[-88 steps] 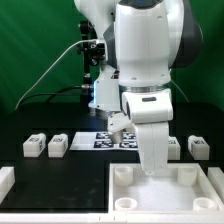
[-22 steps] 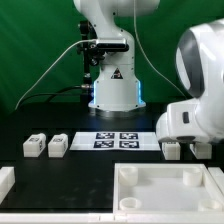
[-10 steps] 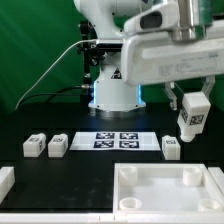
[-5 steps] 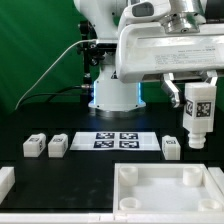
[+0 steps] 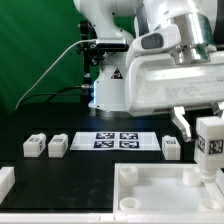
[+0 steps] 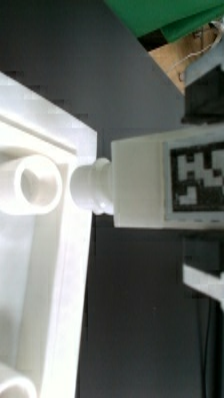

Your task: Assemble one leg

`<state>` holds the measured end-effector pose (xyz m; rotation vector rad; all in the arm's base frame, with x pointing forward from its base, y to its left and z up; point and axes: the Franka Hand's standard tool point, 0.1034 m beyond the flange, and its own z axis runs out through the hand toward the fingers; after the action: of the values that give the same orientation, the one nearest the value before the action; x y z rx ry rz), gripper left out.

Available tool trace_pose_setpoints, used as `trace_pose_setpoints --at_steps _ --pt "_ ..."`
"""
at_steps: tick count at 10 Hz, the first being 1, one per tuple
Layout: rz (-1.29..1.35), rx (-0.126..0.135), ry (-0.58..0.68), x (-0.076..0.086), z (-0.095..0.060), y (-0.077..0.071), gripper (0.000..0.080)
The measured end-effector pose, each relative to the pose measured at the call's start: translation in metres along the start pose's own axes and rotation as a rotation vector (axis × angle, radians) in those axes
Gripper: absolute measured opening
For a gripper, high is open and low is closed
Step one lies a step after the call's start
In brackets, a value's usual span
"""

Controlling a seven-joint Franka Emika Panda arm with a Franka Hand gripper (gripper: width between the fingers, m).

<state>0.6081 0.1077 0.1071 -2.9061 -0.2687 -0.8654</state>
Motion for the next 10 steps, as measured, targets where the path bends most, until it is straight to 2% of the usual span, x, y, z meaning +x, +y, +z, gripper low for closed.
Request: trace_pose_setpoints --at_steps 8,10 --pt "0.008 0.004 -0.014 -0.009 0.020 0.000 0.0287" --pt "0.010 0.004 -0.008 -0.015 0.026 0.000 0.0287"
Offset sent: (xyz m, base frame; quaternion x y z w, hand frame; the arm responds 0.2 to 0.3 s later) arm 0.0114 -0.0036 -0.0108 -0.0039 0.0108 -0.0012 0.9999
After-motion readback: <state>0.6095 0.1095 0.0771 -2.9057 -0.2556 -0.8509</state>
